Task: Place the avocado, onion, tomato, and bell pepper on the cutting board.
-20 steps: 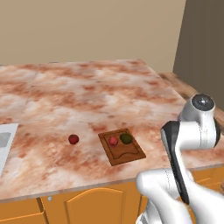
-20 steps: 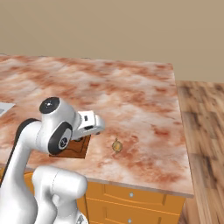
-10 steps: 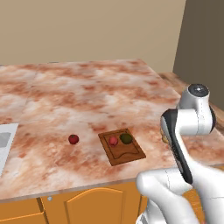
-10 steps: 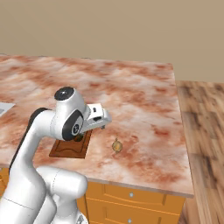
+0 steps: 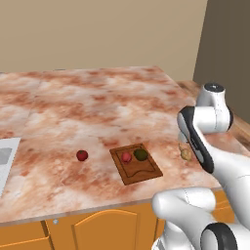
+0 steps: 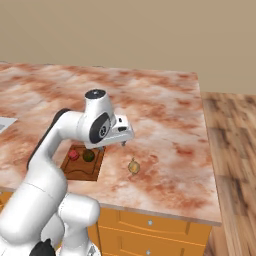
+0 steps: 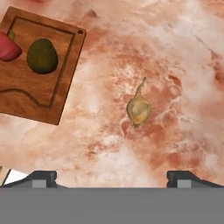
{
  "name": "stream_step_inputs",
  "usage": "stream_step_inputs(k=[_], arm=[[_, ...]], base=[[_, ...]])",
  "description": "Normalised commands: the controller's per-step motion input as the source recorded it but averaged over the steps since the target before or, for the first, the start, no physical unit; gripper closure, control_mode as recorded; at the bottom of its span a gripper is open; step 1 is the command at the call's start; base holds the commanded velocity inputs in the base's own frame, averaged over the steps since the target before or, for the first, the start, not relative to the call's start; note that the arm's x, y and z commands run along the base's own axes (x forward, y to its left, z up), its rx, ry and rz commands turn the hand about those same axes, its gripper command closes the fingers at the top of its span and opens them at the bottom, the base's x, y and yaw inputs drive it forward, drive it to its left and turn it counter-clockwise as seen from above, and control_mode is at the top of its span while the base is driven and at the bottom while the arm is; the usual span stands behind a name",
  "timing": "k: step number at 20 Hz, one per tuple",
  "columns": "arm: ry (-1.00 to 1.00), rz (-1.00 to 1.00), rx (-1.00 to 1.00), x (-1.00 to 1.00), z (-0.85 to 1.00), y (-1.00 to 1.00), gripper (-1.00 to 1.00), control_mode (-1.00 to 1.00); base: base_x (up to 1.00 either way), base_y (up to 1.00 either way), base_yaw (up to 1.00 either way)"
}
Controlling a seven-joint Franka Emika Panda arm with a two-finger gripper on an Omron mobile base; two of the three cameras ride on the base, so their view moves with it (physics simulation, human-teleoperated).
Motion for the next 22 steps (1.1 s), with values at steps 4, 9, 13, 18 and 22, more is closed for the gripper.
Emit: stream_step_inputs(k=[4,9,13,18,22], arm=[[0.16,0.00,0.00,0.15,-0.27,-0.18,-1.00,-1.00],[0.08,0.00,0.00,0.11,-0.26,-0.15,-1.00,-1.00],[0.00,0.00,0.00,0.19,-0.30,-0.01,-1.00,-1.00],[0.00,0.00,0.00,0.29,-0.33,0.00,-1.00,-1.00],[0.00,0.00,0.00,0.31,-0.26,0.00,-1.00,-1.00]], base=[[0.00,0.00,0.00],[0.00,0.00,0.00],[0.00,0.00,0.00],[0.00,0.00,0.00],[0.00,0.00,0.00]])
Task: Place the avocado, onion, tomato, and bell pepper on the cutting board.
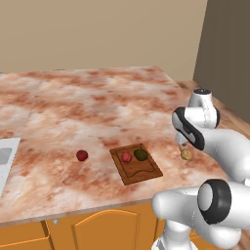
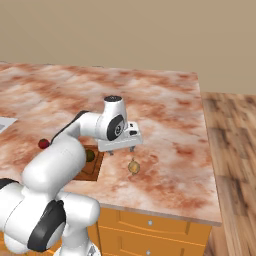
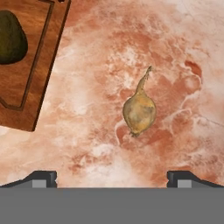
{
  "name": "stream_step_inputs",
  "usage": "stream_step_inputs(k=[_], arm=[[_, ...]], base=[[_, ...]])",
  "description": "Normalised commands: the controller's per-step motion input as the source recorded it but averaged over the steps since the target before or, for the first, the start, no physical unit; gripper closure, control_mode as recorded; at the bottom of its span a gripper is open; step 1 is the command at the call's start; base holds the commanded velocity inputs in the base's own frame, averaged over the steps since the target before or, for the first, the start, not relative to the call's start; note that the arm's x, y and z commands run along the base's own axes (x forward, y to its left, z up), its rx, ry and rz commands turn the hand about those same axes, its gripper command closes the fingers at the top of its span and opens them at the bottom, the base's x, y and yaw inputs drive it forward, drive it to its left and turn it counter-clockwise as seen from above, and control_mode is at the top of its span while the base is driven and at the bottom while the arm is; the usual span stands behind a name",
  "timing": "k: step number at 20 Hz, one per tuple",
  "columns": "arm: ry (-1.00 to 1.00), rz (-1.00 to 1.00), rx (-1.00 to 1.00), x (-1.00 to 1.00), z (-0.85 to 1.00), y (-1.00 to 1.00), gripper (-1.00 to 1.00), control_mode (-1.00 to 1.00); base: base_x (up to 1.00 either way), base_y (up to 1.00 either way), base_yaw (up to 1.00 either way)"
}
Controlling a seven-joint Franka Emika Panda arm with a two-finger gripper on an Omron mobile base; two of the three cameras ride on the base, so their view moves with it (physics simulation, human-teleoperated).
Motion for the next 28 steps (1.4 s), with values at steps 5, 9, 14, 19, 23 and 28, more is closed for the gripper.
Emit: stream_step_inputs(k=[5,9,14,19,23,28], arm=[[0.00,0.00,0.00,0.29,-0.20,-0.10,-1.00,-1.00],[0.00,0.00,0.00,0.30,-0.23,-0.13,-1.00,-1.00],[0.00,0.00,0.00,0.26,-0.24,-0.11,-1.00,-1.00],[0.00,0.00,0.00,0.20,-0.25,-0.08,-1.00,-1.00],[0.00,0.00,0.00,0.16,-0.23,-0.07,-1.00,-1.00],[0.00,0.00,0.01,0.01,-0.21,-0.08,-1.00,-1.00]], base=[[0.00,0.00,0.00],[0.00,0.00,0.00],[0.00,0.00,0.00],[0.00,0.00,0.00],[0.00,0.00,0.00],[0.00,0.00,0.00]])
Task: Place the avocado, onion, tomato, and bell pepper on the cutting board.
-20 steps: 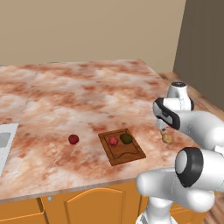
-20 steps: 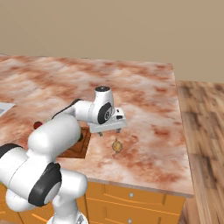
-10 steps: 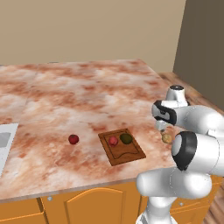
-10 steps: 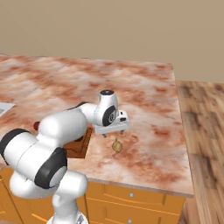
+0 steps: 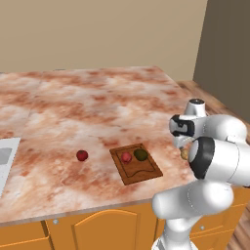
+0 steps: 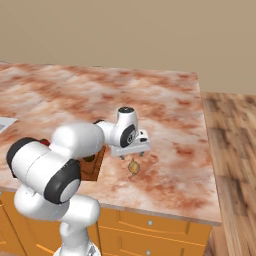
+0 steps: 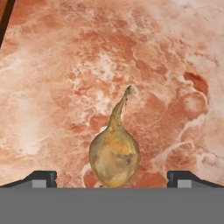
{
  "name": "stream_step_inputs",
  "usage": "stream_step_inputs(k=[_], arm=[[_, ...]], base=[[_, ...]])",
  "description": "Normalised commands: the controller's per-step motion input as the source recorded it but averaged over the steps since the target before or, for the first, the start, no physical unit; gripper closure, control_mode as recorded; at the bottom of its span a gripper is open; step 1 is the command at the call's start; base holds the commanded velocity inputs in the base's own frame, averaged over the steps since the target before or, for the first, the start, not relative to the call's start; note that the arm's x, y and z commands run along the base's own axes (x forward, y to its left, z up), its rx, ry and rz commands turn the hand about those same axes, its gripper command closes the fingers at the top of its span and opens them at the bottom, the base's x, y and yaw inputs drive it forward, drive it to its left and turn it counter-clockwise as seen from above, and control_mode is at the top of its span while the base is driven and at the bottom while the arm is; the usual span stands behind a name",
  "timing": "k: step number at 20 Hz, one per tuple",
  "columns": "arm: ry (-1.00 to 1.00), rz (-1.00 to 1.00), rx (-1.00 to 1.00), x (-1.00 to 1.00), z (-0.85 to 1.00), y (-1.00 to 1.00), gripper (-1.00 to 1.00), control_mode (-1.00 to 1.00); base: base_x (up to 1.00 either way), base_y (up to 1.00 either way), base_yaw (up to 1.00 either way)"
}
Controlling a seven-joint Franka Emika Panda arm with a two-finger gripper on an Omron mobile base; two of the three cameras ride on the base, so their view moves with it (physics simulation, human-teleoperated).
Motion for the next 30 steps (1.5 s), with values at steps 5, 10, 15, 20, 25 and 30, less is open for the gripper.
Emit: stream_step_inputs(k=[5,10,15,20,25,30], arm=[[0.00,0.00,0.01,0.00,-0.22,-0.04,-1.00,-1.00],[0.00,0.00,0.00,0.00,-0.22,0.00,-1.00,-1.00],[0.00,0.00,0.00,0.04,-0.25,0.00,-1.00,-1.00],[0.00,0.00,0.00,0.10,-0.27,0.00,-1.00,-1.00],[0.00,0.00,0.00,0.18,-0.29,0.00,-1.00,-1.00],[0.00,0.00,0.01,0.09,-0.14,0.00,1.00,-1.00]], base=[[0.00,0.00,0.00],[0.00,0.00,0.00],[0.00,0.00,0.00],[0.00,0.00,0.00],[0.00,0.00,0.00],[0.00,0.00,0.00]])
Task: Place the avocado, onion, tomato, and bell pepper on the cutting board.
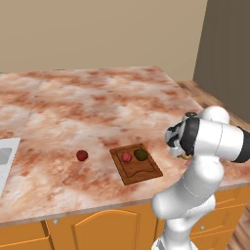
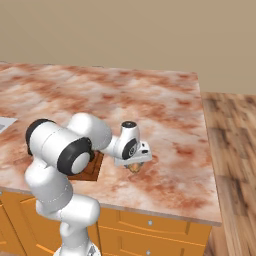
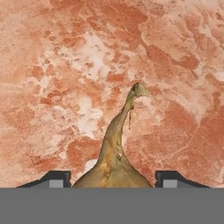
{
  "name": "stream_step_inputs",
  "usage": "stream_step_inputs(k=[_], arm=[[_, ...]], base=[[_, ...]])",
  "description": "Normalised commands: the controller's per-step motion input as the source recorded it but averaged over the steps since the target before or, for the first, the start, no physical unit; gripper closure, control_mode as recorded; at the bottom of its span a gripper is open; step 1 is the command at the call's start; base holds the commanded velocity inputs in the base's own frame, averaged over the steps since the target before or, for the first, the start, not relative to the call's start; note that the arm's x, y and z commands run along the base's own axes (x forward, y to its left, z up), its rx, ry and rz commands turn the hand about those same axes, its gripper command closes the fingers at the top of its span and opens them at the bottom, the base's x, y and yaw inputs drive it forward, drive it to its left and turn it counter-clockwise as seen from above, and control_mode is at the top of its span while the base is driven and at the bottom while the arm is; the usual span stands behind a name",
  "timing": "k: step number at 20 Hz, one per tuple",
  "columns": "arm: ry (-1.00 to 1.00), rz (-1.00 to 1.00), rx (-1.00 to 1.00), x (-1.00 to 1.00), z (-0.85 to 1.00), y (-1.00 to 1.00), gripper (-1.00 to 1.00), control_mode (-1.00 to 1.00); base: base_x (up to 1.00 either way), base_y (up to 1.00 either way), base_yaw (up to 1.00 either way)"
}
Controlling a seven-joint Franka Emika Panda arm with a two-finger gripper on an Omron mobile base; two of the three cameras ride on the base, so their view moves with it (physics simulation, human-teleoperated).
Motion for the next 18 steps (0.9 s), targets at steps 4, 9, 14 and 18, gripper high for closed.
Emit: stream_step_inputs(k=[4,9,14,18], arm=[[0.00,0.00,0.10,-0.16,0.45,0.01,1.00,-1.00],[0.00,0.00,0.08,-0.34,0.81,0.54,1.00,-1.00],[0.03,0.00,0.00,-0.29,0.72,0.80,1.00,-1.00],[0.07,-0.09,0.02,-0.19,0.39,0.52,1.00,-1.00]], base=[[0.00,0.00,0.00],[0.00,0.00,0.00],[0.00,0.00,0.00],[0.00,0.00,0.00]])
